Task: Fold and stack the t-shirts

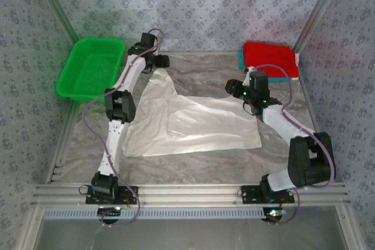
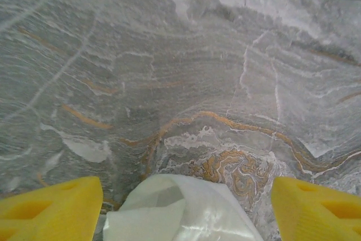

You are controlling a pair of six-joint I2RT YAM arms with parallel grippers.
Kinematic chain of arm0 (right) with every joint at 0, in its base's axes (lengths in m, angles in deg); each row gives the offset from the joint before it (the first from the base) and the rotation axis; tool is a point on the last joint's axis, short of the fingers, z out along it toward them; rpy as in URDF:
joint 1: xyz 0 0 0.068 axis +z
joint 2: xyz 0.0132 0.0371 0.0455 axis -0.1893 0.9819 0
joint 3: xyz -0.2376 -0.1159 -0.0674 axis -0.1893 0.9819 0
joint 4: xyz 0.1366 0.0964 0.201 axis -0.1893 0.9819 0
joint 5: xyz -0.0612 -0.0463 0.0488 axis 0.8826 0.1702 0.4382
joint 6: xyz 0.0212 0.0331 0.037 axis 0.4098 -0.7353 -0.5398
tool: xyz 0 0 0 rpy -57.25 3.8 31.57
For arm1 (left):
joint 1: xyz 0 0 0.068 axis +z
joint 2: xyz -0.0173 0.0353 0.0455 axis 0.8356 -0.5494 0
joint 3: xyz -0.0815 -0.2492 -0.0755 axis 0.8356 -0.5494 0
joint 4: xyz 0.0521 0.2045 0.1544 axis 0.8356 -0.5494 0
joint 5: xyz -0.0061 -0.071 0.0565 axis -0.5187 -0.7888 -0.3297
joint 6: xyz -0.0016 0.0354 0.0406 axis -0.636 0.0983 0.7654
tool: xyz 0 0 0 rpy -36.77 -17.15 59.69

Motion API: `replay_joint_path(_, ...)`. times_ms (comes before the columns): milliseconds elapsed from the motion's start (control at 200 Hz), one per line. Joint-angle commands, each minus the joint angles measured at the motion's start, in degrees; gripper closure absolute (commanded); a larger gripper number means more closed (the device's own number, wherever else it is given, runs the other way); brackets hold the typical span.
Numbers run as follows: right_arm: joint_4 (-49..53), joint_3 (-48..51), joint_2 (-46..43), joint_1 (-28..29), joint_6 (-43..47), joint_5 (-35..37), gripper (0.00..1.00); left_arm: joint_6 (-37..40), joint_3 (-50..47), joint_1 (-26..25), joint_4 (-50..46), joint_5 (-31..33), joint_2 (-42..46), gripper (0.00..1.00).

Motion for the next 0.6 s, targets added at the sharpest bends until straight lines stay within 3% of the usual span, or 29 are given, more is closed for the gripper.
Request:
replay_joint_path(0,-0.2,2.0,-2.7,-2.3,1.2,1.2,0.53,-0.3,1.1,0.0,2.7,-3.5,-1.9,0.28)
replay_joint_path(175,0.7,2.5,-2.6,-3.8,1.5,2.0,0.52,-1.0,1.6,-0.1,4.6,-4.8,-2.2,0.73)
replay_joint_path(325,2.4,1.6,1.3,-5.9,0.5,2.5,0.52,-0.9,2.5,-0.2,4.4,-4.5,-1.0,0.99)
replay_joint_path(595,18.2,-14.2,17.7,-11.3,0.3,-0.9,0.47,1.0,3.1,-0.3,2.6,-4.2,6.5,1.0)
